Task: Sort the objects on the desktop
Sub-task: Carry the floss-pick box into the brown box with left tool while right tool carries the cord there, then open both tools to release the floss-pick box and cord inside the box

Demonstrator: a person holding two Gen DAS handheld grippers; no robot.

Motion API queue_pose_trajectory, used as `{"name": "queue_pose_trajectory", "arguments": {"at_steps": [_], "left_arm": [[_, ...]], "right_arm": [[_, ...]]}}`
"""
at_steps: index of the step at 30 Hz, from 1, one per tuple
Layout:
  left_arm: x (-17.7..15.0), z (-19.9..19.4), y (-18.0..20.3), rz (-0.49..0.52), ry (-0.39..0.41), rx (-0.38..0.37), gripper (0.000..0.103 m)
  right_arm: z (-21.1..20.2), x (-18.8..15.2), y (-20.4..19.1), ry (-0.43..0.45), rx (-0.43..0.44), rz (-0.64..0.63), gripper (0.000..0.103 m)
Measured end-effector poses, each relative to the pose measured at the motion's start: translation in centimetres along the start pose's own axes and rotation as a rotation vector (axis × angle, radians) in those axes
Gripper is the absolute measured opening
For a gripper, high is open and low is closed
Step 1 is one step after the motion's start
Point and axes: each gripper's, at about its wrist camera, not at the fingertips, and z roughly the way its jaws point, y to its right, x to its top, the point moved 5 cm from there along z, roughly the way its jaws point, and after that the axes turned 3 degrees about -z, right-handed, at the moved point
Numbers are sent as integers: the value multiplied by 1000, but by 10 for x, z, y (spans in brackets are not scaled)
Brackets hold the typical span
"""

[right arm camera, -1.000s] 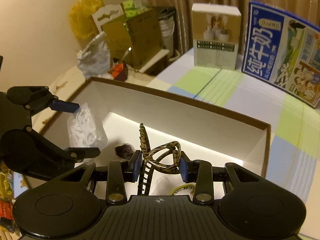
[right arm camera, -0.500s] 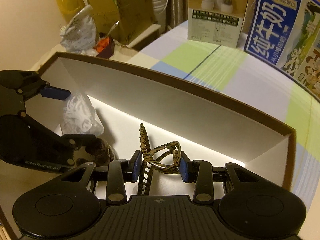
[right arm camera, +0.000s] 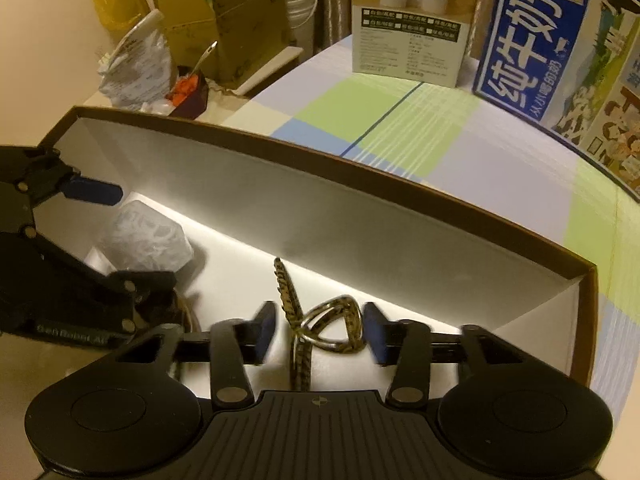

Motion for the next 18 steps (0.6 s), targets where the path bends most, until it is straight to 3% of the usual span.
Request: {"name": "queue_pose_trajectory", "arguments": {"at_steps": [1,8,18], "left_arm": [[-1,0,1,-2,-1,-4,85],[-1,1,1,-17,-4,2,88],[-2,-2,1,-31,-5,3,92]], "right_arm": [[-1,0,-1,4,-1,-10,69],[-6,-7,-5,-9,1,-53,84],[-15,-12,-13,2,-2,-92,93]]}}
